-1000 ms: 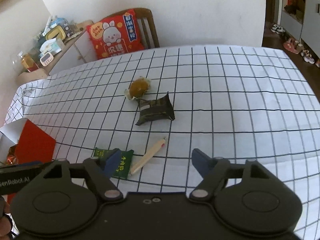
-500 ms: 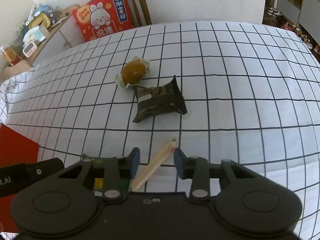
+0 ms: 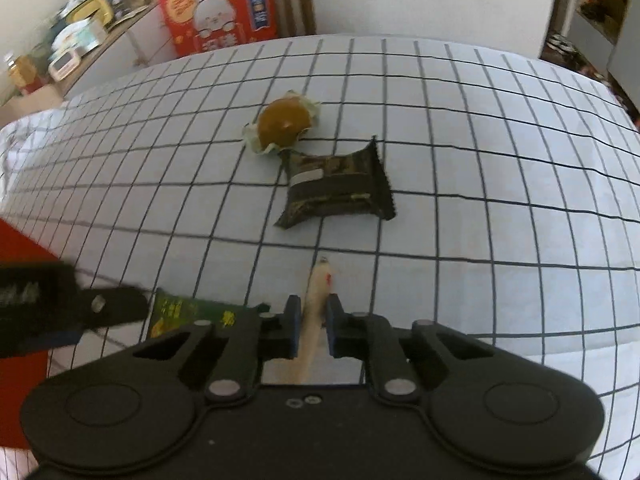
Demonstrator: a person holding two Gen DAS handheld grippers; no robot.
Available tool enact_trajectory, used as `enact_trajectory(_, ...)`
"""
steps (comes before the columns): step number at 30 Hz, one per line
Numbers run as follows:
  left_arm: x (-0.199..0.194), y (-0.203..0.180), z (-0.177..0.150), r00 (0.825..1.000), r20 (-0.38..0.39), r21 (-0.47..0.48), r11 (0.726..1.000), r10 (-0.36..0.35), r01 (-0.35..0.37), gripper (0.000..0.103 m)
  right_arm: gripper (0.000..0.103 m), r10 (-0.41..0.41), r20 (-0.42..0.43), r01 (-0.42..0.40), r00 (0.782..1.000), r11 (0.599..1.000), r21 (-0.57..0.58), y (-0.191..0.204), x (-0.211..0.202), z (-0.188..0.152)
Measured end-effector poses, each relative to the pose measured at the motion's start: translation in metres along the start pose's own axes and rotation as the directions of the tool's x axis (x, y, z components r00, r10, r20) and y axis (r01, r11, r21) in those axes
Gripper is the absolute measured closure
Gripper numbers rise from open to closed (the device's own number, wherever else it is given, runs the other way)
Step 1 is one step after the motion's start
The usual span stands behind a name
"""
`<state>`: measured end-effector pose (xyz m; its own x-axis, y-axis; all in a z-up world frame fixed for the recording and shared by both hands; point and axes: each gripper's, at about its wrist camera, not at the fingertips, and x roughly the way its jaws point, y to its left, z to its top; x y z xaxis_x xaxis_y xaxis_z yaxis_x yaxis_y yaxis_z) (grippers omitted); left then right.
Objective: Organize snacks
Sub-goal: 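Grasp the wooden stick with right tool while left tool grasps the green cracker pack, then lift the green cracker pack with left tool while right tool lifts the stick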
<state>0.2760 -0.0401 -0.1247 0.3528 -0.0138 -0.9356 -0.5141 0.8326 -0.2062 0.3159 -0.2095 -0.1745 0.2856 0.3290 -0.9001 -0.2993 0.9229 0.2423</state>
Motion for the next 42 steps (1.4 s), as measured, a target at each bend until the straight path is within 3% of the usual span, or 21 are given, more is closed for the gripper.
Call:
enact_trajectory(6,0.015,-0.01,0.001,0.999,-0.041,-0.043,0.999,-0.002,0.001,0.035,0.095,0.06,-0.012,-0.06,0.998,0.998,-0.033,-0.023,-0.011,-0.012)
enact_trajectory(13,0.034,-0.02,0.005,0.997,-0.078,-0.183,0.983,-0.002,-0.012,0.037,0.095,0.111,-0.021,-0.112,0.994,0.993,-0.041,-0.047,-0.026,-0.027)
enact_trajectory(20,0.039,-0.031,0.004,0.996,-0.049,-0.234,0.968,0.077,-0.087,0.037,0.094,0.146,-0.003,-0.145,0.989,0.986,-0.08,-0.048,-0.038,-0.032)
enact_trajectory(27,0.043,-0.053,-0.003,0.99,-0.029,-0.038,0.99,0.135,-0.137,0.042,0.094,0.164,-0.031,-0.167,0.986,0.974,-0.156,-0.046,-0.04,-0.038)
enact_trajectory(33,0.036,-0.047,-0.008,0.993,-0.033,0.055,0.992,0.113,-0.111,0.064,0.094,0.181,-0.073,-0.192,0.981,0.964,-0.187,-0.05,-0.042,-0.05)
enact_trajectory(34,0.034,-0.044,-0.009,0.995,-0.037,0.066,0.994,0.093,-0.09,0.073,0.094,0.186,-0.077,-0.197,0.98,0.962,-0.188,-0.051,-0.042,-0.052)
enact_trajectory(35,0.031,-0.041,-0.011,0.995,-0.039,0.077,0.993,0.092,-0.089,0.076,0.094,0.19,-0.082,-0.202,0.978,0.961,-0.189,-0.052,-0.043,-0.055)
enact_trajectory(40,0.017,-0.024,-0.016,0.997,-0.077,0.05,0.999,-0.015,0.019,0.076,0.094,0.204,-0.095,-0.219,0.974,0.955,-0.199,-0.055,-0.046,-0.066)
enact_trajectory(42,0.012,-0.022,-0.019,0.998,-0.068,0.049,0.999,-0.01,0.013,0.073,0.094,0.206,-0.098,-0.221,0.974,0.955,-0.197,-0.056,-0.048,-0.068)
